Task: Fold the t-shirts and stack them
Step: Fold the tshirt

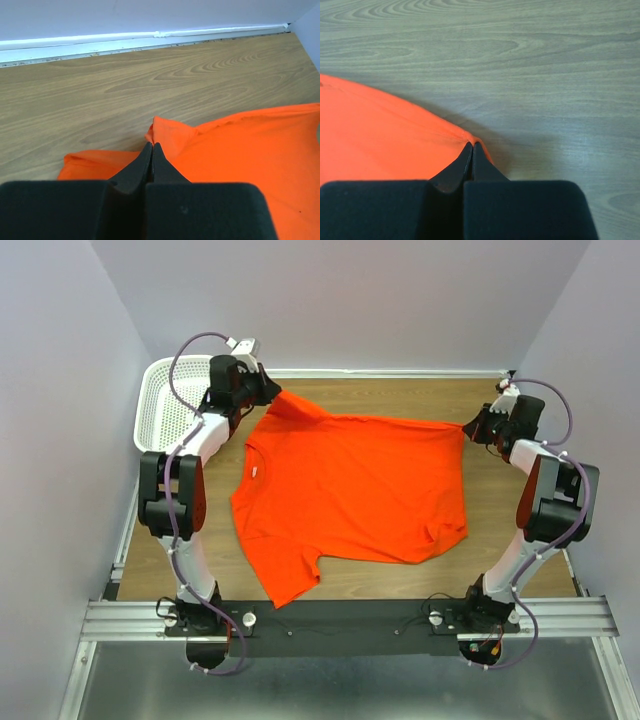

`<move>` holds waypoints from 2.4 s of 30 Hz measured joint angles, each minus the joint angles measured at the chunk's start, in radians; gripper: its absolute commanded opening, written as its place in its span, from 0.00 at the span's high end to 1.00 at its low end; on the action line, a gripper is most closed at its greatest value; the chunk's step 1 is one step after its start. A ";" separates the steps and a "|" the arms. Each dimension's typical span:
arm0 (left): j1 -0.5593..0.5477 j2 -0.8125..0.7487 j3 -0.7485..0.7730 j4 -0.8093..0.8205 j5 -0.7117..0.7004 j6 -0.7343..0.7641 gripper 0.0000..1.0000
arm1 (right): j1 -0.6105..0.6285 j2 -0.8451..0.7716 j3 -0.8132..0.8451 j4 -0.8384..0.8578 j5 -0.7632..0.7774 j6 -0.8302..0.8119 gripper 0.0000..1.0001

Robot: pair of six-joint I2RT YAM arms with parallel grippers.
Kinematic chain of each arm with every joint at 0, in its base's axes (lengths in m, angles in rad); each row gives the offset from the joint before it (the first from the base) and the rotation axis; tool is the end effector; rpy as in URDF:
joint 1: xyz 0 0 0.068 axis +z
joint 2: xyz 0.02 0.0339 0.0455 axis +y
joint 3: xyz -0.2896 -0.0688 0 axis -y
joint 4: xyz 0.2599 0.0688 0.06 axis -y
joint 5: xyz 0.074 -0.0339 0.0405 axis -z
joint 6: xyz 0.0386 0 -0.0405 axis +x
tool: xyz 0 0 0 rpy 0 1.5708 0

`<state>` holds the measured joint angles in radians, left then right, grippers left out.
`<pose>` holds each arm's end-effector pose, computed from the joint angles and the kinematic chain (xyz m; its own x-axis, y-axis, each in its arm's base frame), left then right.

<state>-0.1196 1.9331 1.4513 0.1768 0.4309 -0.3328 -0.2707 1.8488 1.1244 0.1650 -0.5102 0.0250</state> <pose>0.4794 -0.0739 0.2843 -0.4464 -0.2453 -0.8605 0.3789 0.8194 -0.4302 0.4147 -0.0955 0.2075 -0.5153 0.1656 -0.8408 -0.1527 0.9477 0.2803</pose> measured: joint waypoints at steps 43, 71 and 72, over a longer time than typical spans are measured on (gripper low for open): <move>0.000 -0.385 -0.349 0.000 0.004 0.023 1.00 | -0.058 -0.098 -0.128 0.000 -0.090 -0.057 0.99; 0.000 -0.475 -0.441 -0.002 0.016 0.023 1.00 | -0.078 -0.168 -0.234 -0.002 -0.133 -0.105 0.99; 0.000 -0.475 -0.442 -0.003 0.016 0.023 1.00 | -0.078 -0.170 -0.237 -0.002 -0.134 -0.106 1.00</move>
<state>-0.1196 1.4586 1.0092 0.1741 0.4473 -0.3096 -0.3489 1.6791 0.8871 0.1635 -0.6445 -0.0811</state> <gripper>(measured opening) 0.008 0.008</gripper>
